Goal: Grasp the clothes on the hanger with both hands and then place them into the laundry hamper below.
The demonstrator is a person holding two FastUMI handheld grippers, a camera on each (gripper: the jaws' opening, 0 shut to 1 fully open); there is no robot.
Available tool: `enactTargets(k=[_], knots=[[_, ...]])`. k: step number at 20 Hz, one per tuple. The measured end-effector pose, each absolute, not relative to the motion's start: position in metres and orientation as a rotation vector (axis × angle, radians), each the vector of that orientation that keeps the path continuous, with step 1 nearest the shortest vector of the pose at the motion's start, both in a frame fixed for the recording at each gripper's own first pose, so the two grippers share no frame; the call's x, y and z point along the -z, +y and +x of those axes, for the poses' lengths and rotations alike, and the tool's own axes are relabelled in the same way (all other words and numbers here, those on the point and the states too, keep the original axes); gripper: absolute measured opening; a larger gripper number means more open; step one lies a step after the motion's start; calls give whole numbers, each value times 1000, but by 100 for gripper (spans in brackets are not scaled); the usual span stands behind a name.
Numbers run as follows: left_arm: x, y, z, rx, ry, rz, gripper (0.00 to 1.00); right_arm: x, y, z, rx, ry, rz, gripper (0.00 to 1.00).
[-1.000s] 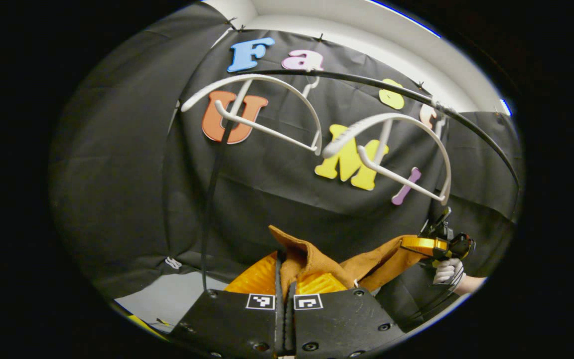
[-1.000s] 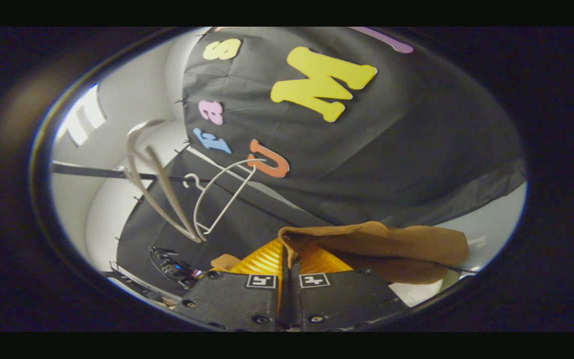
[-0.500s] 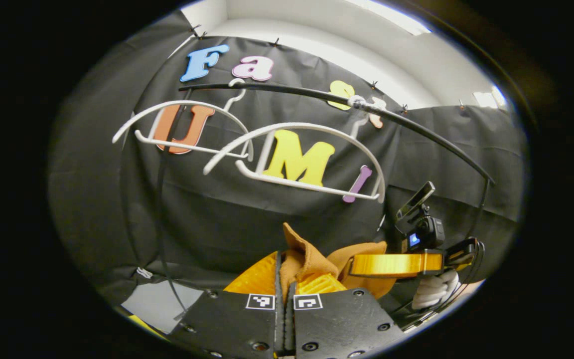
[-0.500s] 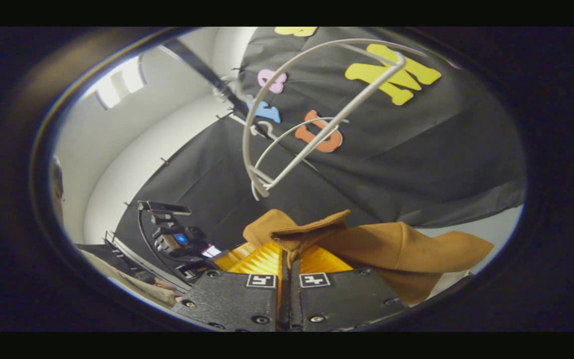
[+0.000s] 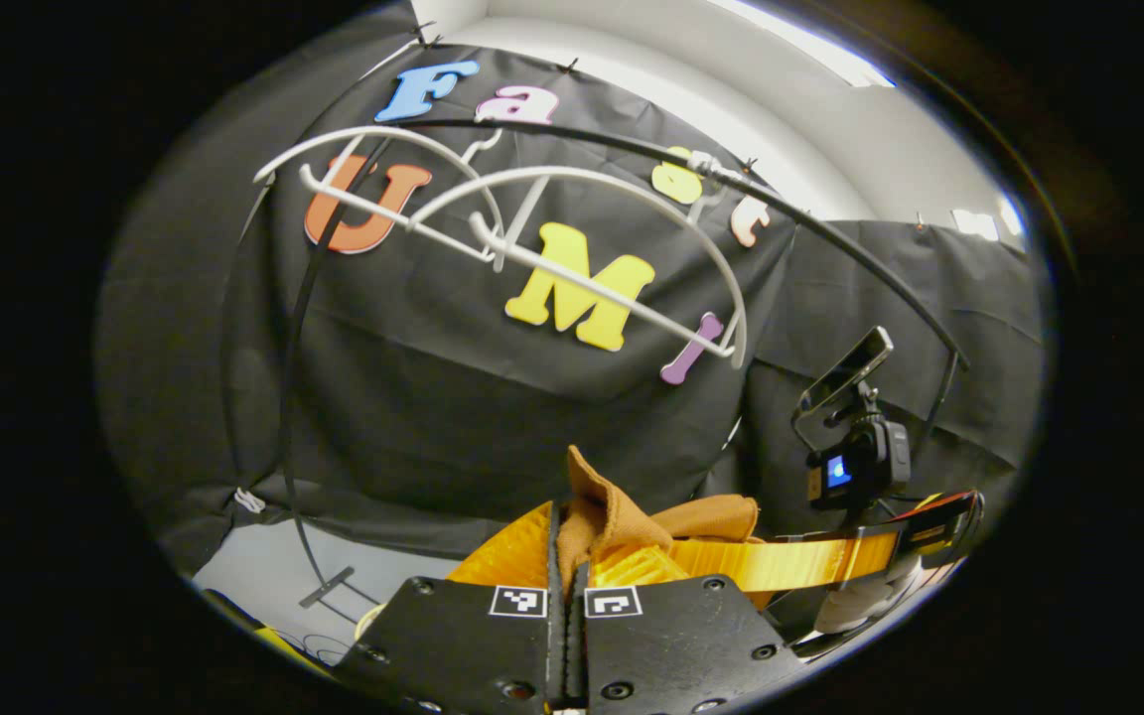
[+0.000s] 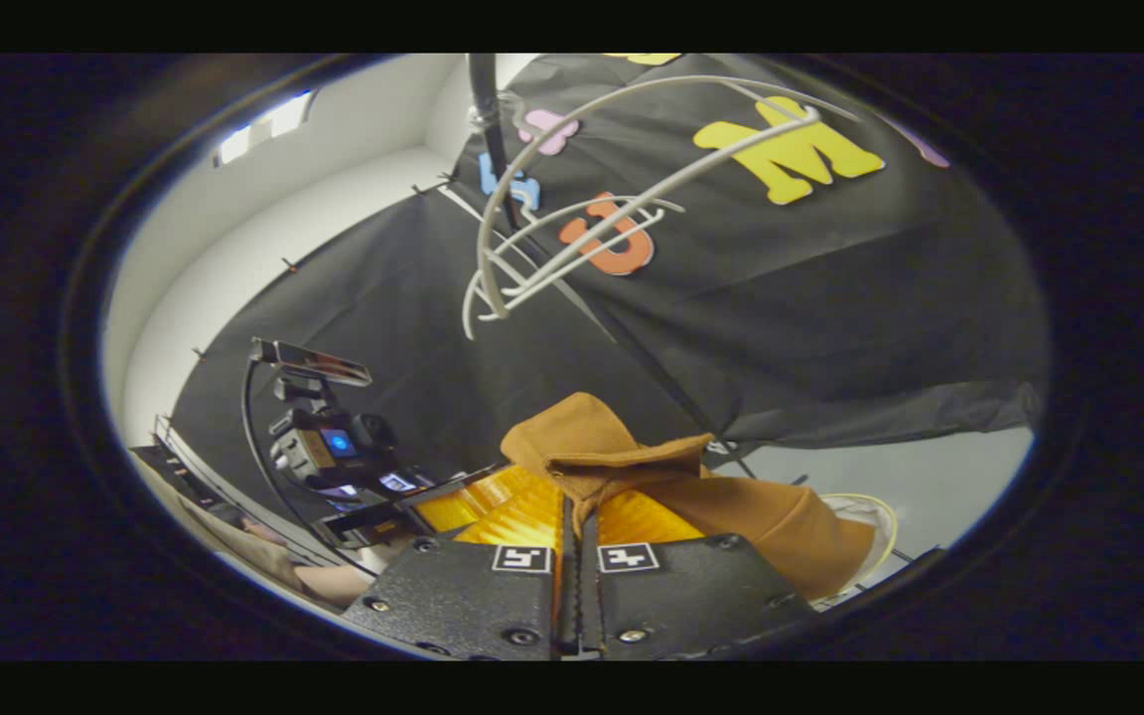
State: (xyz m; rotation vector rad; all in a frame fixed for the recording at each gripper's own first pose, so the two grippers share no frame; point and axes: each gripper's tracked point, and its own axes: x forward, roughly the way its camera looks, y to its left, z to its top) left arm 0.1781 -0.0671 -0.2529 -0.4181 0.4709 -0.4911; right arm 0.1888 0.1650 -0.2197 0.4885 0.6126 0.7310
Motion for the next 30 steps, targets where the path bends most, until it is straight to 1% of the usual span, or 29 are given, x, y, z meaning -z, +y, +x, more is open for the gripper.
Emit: enactTargets(k=[2,4,6,7,9,10,12,14,16,21,23,24,25,26,27,28,29,30], knots=[[289,-81,170,497,551,-430,0,260,146,190,-638,663,441,3],[326,-89,160,495,633,-426,0,298,132,199,-548,716,448,4],[368,-92,148,468,722,-395,0,344,121,206,-459,795,436,4],[390,-94,137,455,779,-391,0,366,118,202,-419,841,435,5],[438,-104,123,421,887,-377,0,426,110,191,-353,948,404,4],[460,-108,114,398,939,-358,0,446,108,180,-327,997,386,4],[484,-123,104,373,1041,-336,0,478,112,172,-281,1083,349,4],[494,-138,94,366,1108,-318,0,487,125,165,-257,1145,341,5],[499,-151,88,366,1148,-276,0,493,123,162,-236,1177,311,5],[499,-132,83,342,1138,-175,0,491,120,167,-208,1159,278,6],[502,-123,87,326,1131,-143,1,486,112,170,-202,1145,267,11],[511,-122,85,317,1142,-135,24,487,108,171,-198,1137,267,26],[515,-118,82,316,1133,-135,49,485,107,172,-182,1135,265,41],[511,-108,77,295,1134,-125,73,481,107,174,-176,1121,263,54],[514,-100,72,274,1134,-122,98,477,103,179,-154,1089,248,63],[514,-95,66,269,1141,-128,97,476,98,184,-139,1065,222,67],[510,-91,61,263,1139,-136,100,472,94,188,-127,1041,198,72],[504,-87,59,258,1130,-140,97,467,90,188,-112,1020,171,76]])
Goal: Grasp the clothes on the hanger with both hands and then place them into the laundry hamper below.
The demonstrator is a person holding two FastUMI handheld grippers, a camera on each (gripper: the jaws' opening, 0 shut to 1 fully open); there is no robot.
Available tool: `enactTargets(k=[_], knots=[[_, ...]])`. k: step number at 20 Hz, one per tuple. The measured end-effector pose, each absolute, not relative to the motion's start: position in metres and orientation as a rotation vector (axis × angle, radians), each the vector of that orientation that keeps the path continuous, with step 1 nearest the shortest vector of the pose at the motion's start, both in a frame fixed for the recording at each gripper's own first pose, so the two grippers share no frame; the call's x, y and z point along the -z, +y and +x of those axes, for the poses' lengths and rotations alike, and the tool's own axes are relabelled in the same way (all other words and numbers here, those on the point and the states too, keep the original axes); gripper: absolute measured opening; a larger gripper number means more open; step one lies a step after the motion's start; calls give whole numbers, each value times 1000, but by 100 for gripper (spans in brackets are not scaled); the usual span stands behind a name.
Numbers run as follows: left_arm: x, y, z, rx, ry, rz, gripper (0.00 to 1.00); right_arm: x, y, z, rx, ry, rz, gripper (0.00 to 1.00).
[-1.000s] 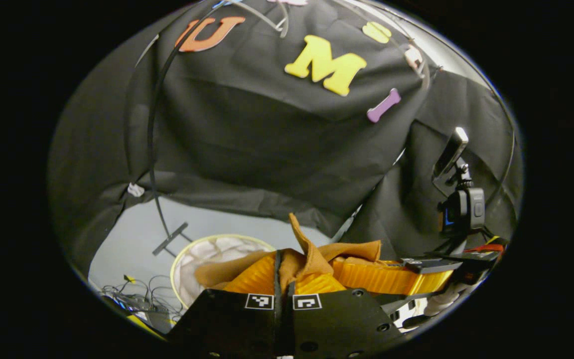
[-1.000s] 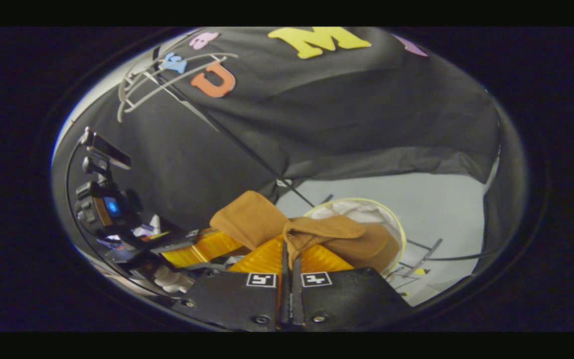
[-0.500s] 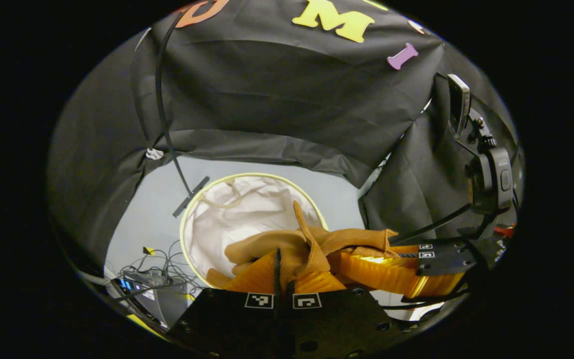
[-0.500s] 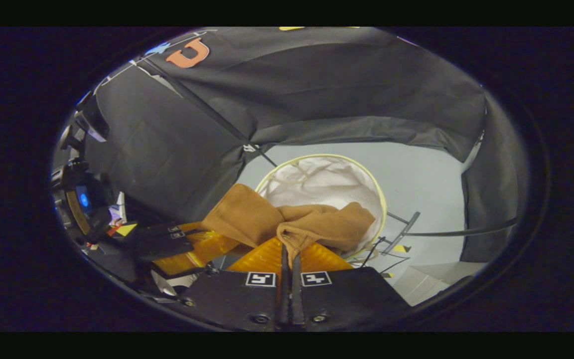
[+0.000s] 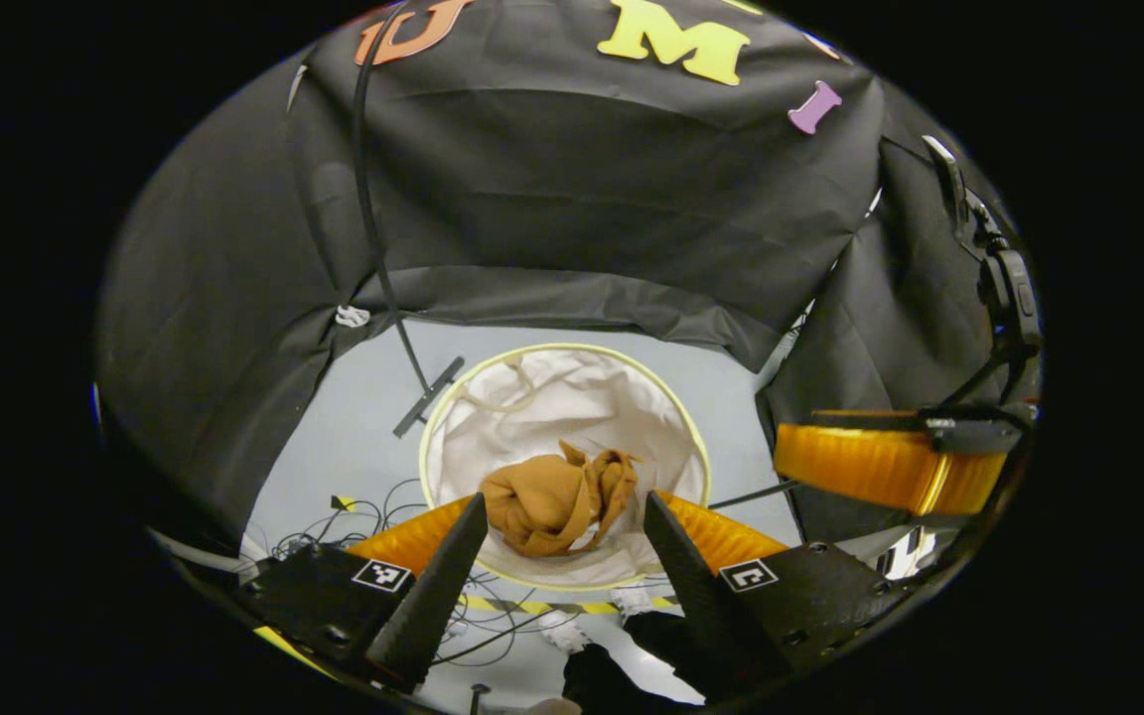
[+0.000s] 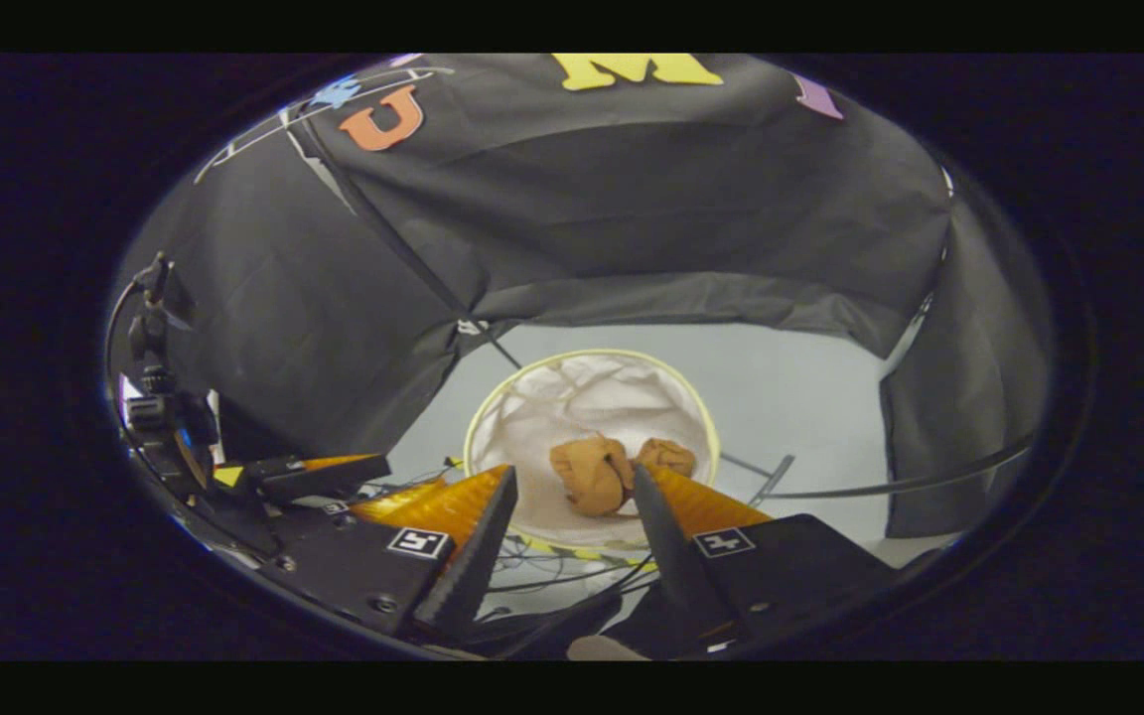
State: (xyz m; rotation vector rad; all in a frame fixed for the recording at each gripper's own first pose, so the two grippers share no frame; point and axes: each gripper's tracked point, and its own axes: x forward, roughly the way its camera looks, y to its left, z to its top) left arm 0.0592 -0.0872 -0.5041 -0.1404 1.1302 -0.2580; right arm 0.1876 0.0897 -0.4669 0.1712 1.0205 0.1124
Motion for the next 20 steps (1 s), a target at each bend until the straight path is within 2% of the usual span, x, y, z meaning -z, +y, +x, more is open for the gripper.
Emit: enactTargets(k=[4,6,7,12,13,17,19,20], knots=[[469,-69,64,219,1052,-149,100,433,79,179,-113,927,19,78],[437,-59,71,199,972,-156,97,407,78,177,-121,865,-42,76],[419,-55,73,197,936,-154,97,391,80,173,-123,837,-58,79],[310,-42,93,181,712,-139,97,288,77,168,-92,607,-120,77],[282,-43,100,187,662,-135,97,262,77,167,-90,555,-117,80],[180,-48,114,199,471,-104,97,149,71,150,-74,329,-137,81],[135,-59,120,200,373,-67,100,101,67,139,-76,238,-130,93],[115,-67,120,197,327,-45,97,88,63,130,-94,209,-112,100]])
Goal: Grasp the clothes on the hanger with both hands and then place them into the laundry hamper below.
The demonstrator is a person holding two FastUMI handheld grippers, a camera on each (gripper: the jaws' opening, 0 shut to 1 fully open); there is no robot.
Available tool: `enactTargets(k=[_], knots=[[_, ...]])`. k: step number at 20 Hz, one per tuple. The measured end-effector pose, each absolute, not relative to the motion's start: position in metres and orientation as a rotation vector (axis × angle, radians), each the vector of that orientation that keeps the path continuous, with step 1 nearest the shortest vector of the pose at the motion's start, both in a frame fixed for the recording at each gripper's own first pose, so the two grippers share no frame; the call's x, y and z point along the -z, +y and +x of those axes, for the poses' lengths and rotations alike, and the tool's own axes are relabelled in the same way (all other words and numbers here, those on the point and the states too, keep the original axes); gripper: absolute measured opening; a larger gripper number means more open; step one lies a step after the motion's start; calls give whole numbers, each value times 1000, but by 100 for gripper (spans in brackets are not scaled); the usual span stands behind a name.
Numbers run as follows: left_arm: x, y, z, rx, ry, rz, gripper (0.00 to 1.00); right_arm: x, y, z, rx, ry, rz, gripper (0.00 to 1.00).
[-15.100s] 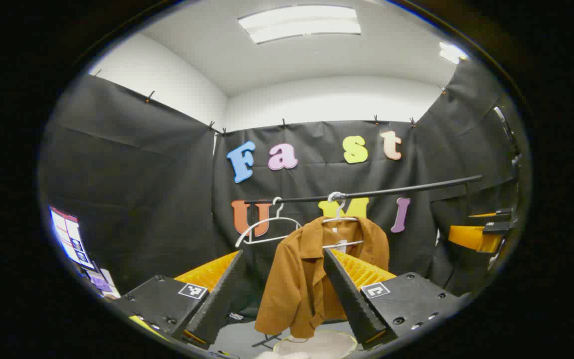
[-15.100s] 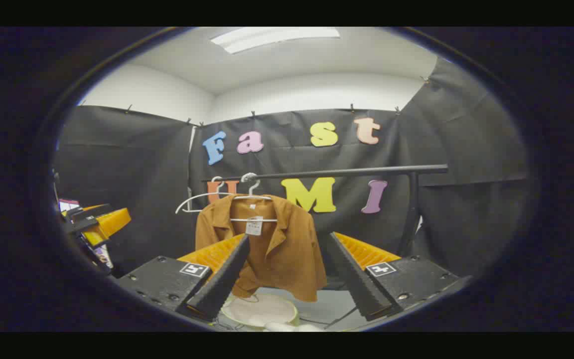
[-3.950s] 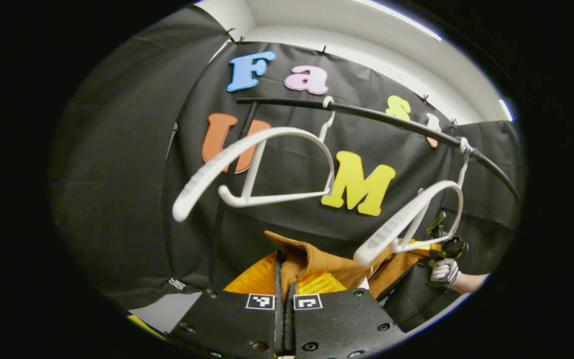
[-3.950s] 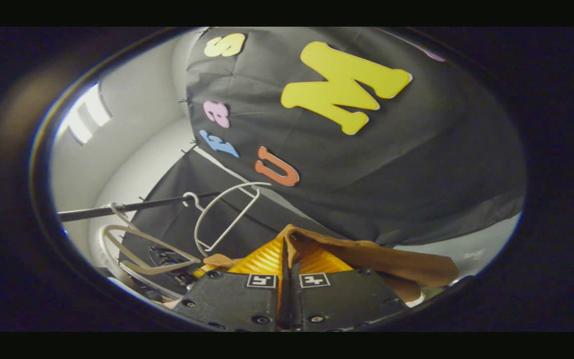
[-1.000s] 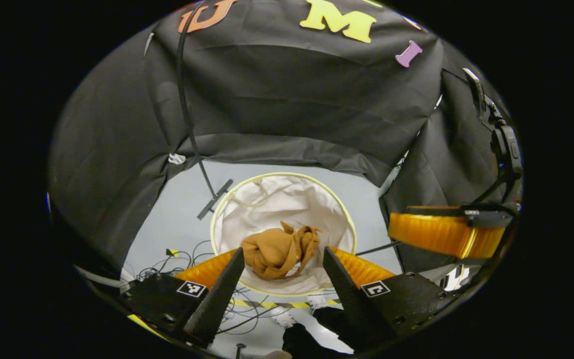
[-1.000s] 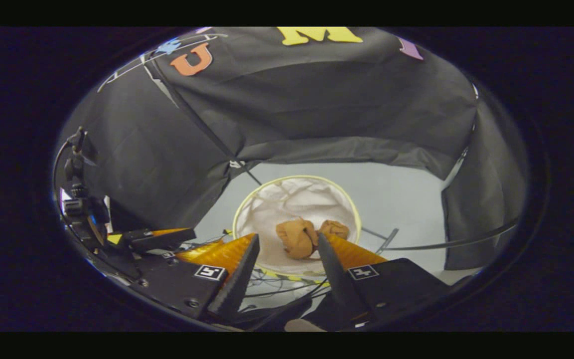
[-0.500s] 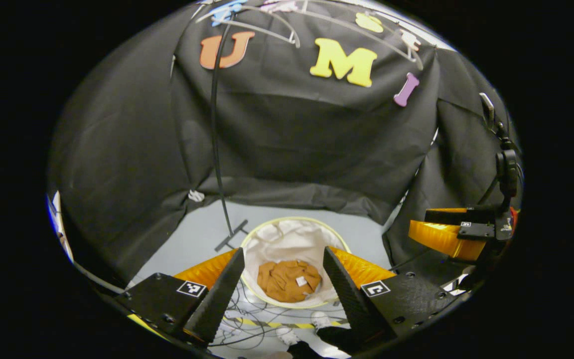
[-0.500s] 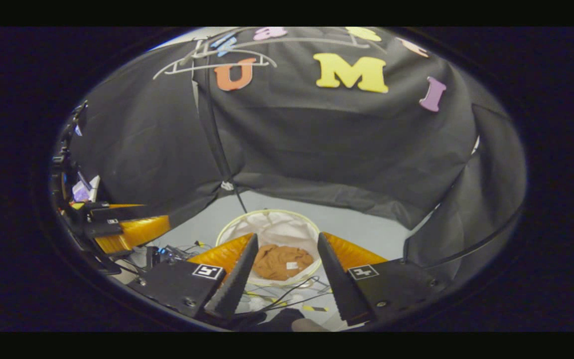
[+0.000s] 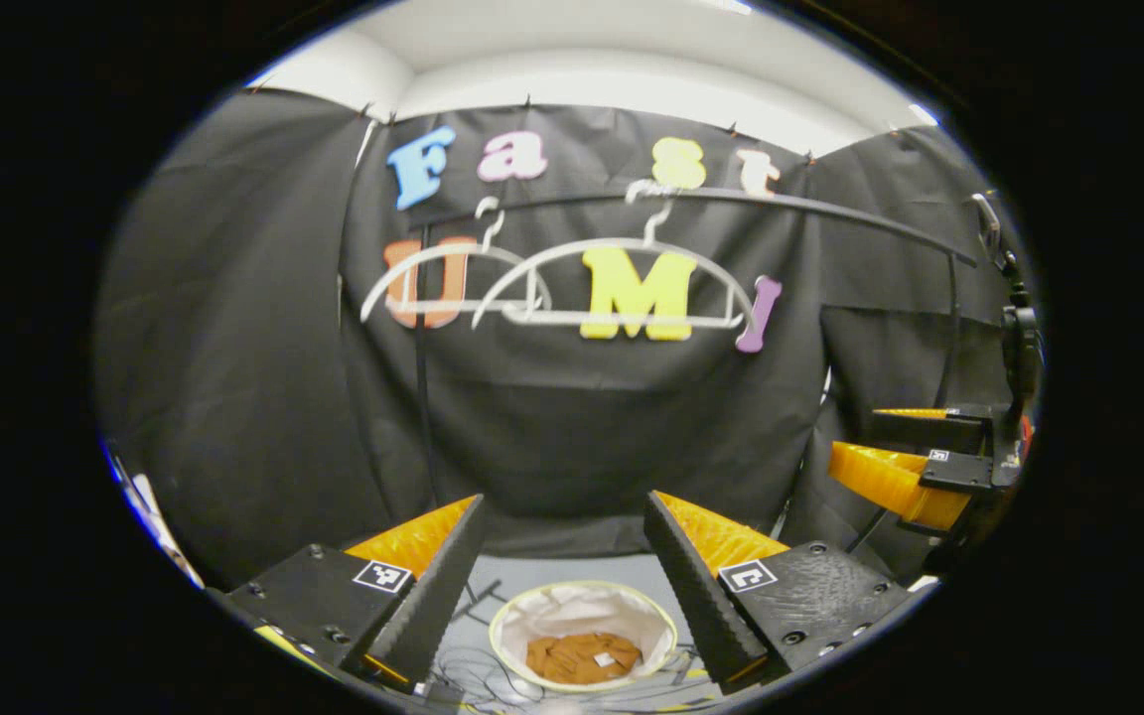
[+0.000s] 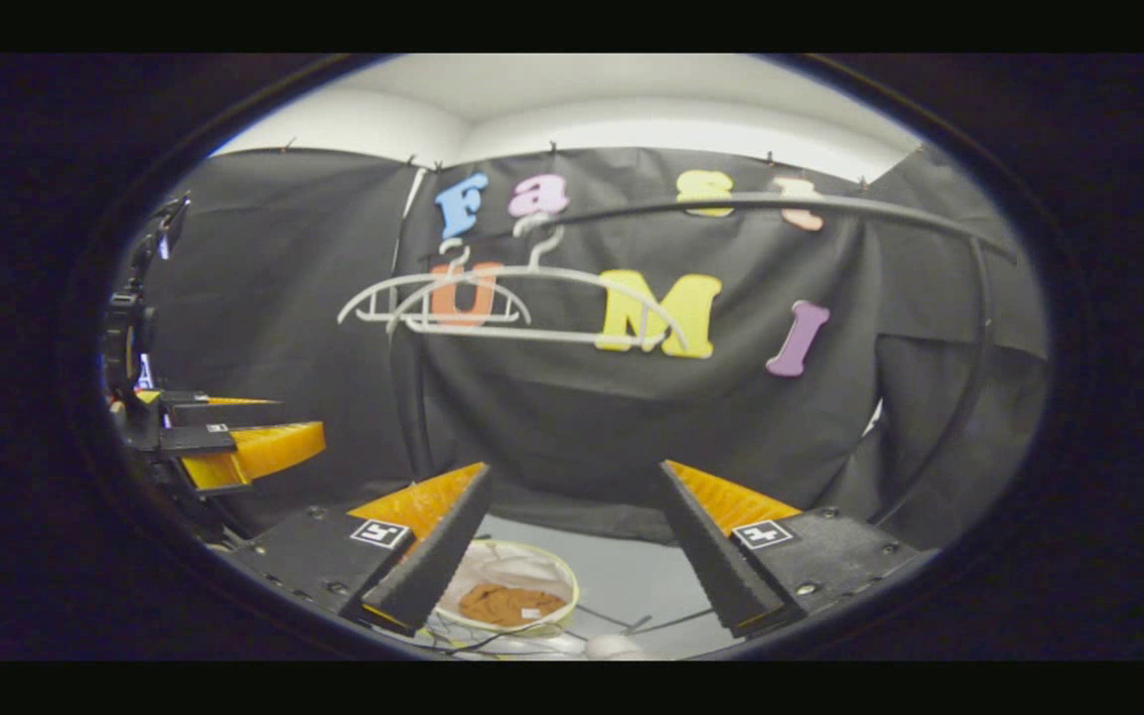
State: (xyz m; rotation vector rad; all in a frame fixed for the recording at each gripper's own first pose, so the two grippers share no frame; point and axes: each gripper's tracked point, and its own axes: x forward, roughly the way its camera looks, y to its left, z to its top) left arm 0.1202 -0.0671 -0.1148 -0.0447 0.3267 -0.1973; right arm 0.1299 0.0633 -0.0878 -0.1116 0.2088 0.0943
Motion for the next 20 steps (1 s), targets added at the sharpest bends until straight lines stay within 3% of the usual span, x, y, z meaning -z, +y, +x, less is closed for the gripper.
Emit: enactTargets(k=[2,4,8,14,20], knots=[[67,-75,114,175,235,-16,91,54,53,113,-118,154,-79,100],[33,-82,95,171,187,-35,100,26,38,89,-136,90,-79,100],[-30,-87,52,104,87,-22,100,-34,3,48,-164,13,-1,100],[-38,-95,-22,16,38,45,100,-50,-52,-15,-177,-33,45,100],[-13,-66,-89,-111,118,36,99,-39,-53,-66,-225,-5,90,99]])
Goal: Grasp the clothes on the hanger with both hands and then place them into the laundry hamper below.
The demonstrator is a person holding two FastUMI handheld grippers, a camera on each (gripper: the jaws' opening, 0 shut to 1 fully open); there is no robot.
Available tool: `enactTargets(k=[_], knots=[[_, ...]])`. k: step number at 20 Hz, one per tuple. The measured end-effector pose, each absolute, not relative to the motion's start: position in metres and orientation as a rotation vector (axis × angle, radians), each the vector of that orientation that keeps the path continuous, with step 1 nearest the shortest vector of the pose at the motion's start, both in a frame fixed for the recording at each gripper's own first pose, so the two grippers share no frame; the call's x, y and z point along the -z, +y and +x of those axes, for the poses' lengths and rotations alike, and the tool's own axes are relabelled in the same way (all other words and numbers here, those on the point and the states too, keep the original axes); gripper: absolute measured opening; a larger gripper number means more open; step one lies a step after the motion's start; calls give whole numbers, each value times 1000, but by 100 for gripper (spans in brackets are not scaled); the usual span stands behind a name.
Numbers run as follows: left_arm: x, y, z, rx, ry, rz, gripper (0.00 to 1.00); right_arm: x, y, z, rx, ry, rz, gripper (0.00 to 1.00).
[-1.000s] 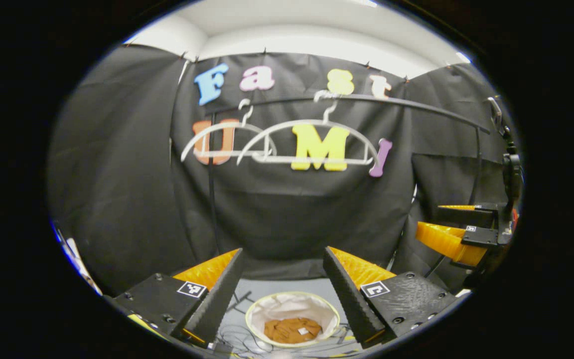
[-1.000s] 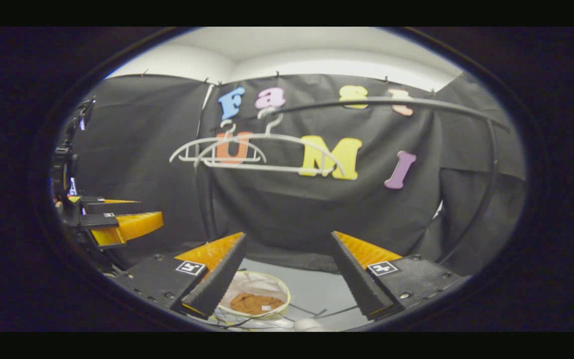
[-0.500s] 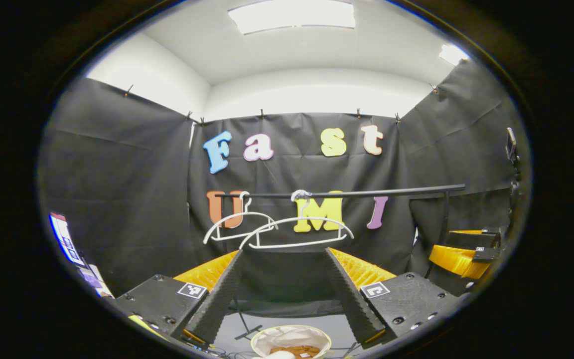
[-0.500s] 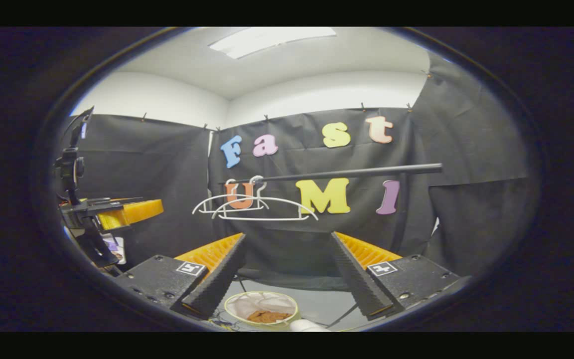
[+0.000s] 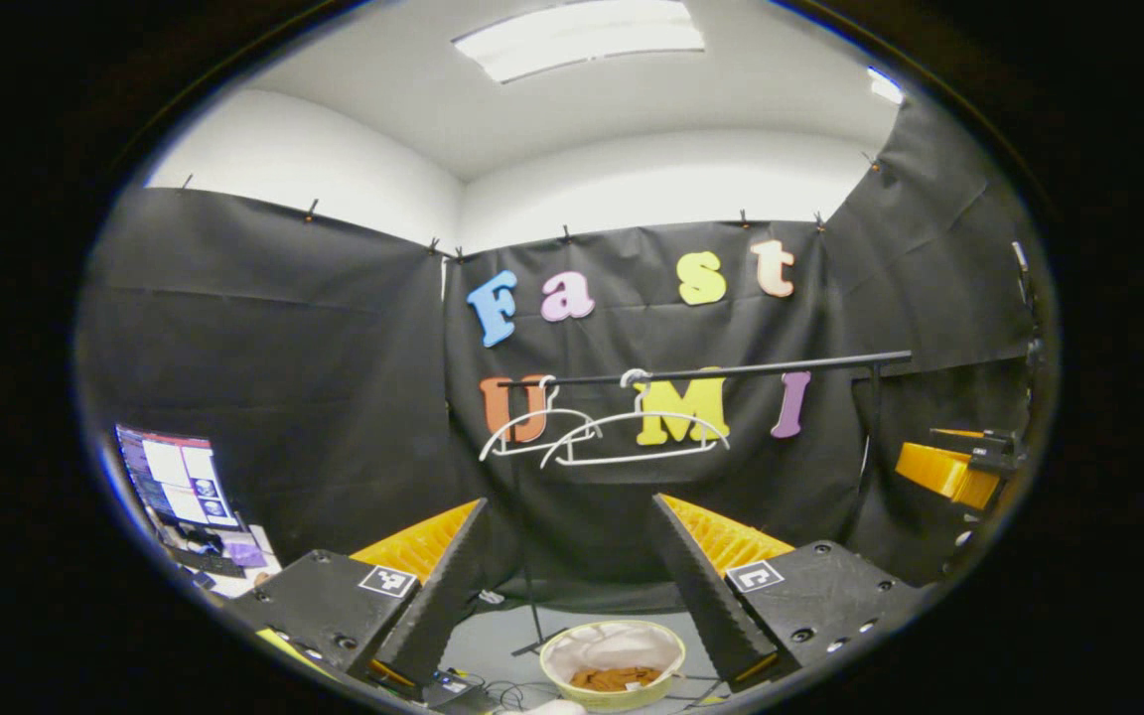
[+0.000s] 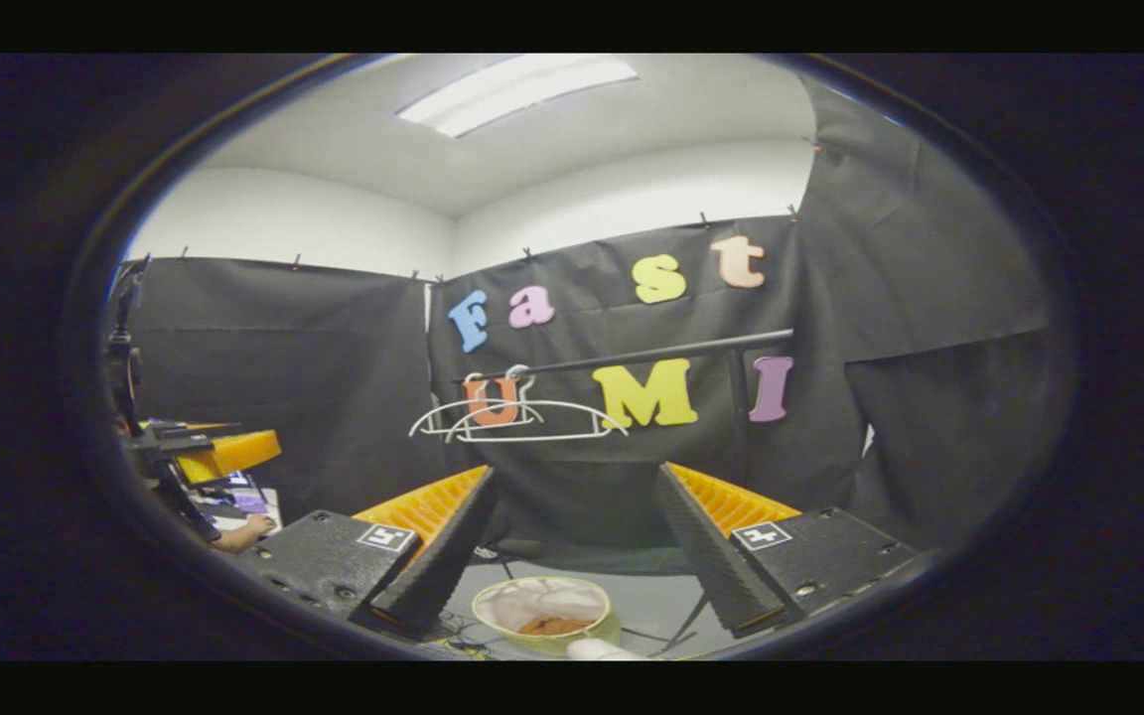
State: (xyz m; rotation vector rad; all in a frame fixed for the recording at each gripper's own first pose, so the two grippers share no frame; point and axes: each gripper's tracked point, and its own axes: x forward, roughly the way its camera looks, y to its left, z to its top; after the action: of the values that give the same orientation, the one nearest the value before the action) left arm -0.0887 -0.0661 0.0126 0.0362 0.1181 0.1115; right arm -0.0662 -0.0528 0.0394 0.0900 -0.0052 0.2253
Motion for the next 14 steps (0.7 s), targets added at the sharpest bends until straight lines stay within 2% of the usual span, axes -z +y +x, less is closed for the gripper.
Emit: enactTargets(k=[5,14], knots=[[-16,-39,-107,-127,116,39,99,-62,-32,-72,-220,-30,37,99],[-18,18,-104,-118,84,8,99,-70,18,-70,-198,-28,27,100]])
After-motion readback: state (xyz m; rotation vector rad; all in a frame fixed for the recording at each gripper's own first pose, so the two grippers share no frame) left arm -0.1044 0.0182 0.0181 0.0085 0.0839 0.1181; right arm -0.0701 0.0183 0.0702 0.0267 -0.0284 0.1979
